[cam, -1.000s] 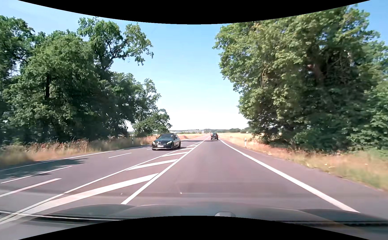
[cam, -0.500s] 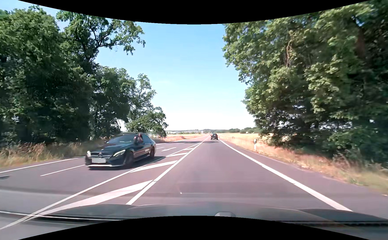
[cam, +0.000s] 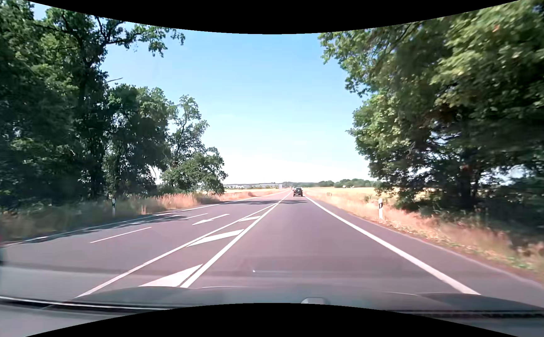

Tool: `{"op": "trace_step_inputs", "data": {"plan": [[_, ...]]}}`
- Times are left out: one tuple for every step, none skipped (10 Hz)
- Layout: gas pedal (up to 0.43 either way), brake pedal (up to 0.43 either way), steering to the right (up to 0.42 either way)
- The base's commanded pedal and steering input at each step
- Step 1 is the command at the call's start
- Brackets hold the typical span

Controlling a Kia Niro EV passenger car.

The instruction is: Follow the waypoints while adhering to traffic rules and regulations

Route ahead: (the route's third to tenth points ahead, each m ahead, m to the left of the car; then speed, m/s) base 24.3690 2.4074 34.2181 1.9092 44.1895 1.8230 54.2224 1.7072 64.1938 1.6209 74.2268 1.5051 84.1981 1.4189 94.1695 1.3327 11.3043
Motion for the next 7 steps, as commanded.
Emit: {"op": "trace_step_inputs", "data": {"plan": [[0.287, 0.000, 0.005], [0.287, 0.000, 0.005], [0.287, 0.000, 0.005], [0.287, 0.000, 0.006], [0.287, 0.000, 0.005], [0.287, 0.000, 0.005], [0.287, 0.000, 0.003]]}}
